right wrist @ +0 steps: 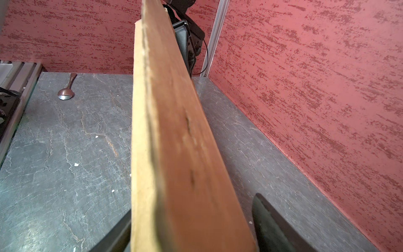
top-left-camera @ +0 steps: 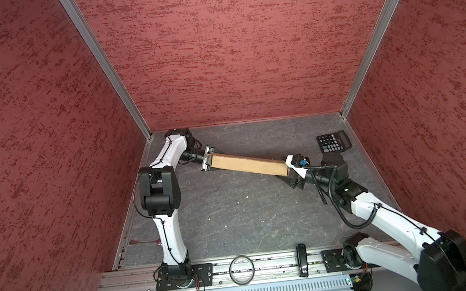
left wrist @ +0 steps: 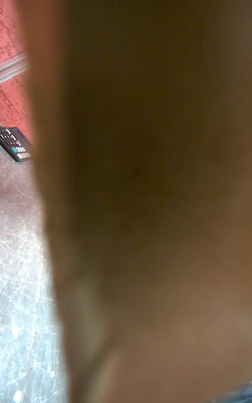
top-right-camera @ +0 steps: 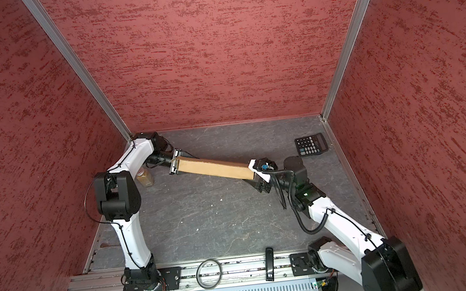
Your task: Fold the paper box
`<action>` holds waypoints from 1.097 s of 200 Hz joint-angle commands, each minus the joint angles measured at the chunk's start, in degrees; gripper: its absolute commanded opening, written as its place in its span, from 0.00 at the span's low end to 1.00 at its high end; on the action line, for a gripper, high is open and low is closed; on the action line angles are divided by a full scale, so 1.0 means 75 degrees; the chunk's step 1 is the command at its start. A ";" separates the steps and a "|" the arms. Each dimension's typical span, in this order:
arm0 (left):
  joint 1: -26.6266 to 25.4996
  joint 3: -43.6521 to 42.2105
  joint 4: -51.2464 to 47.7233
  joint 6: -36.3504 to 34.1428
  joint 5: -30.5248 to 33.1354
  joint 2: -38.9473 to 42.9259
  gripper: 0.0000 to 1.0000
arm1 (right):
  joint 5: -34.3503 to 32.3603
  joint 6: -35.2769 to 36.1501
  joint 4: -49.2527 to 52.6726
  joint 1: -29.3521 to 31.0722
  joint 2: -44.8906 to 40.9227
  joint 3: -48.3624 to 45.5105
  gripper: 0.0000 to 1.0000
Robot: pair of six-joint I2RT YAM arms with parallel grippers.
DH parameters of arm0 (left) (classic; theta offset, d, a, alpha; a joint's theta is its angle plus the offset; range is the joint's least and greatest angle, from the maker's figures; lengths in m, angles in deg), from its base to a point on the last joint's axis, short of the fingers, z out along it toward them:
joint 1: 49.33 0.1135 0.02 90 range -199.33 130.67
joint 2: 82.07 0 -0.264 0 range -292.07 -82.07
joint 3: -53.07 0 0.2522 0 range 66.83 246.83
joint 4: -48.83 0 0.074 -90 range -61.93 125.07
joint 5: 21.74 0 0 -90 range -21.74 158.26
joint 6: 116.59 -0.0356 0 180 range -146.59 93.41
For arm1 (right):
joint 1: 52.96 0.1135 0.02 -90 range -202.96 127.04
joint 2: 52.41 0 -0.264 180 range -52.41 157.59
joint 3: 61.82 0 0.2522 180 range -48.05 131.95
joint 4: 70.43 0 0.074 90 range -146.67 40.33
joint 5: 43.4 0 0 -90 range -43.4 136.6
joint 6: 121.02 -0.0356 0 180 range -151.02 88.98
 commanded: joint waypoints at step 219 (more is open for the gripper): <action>-0.0269 -0.0941 -0.1382 0.0185 -0.0044 0.0648 0.30 | 0.0800 0.0790 0.0048 0.0076 0.0038 0.0323 0.69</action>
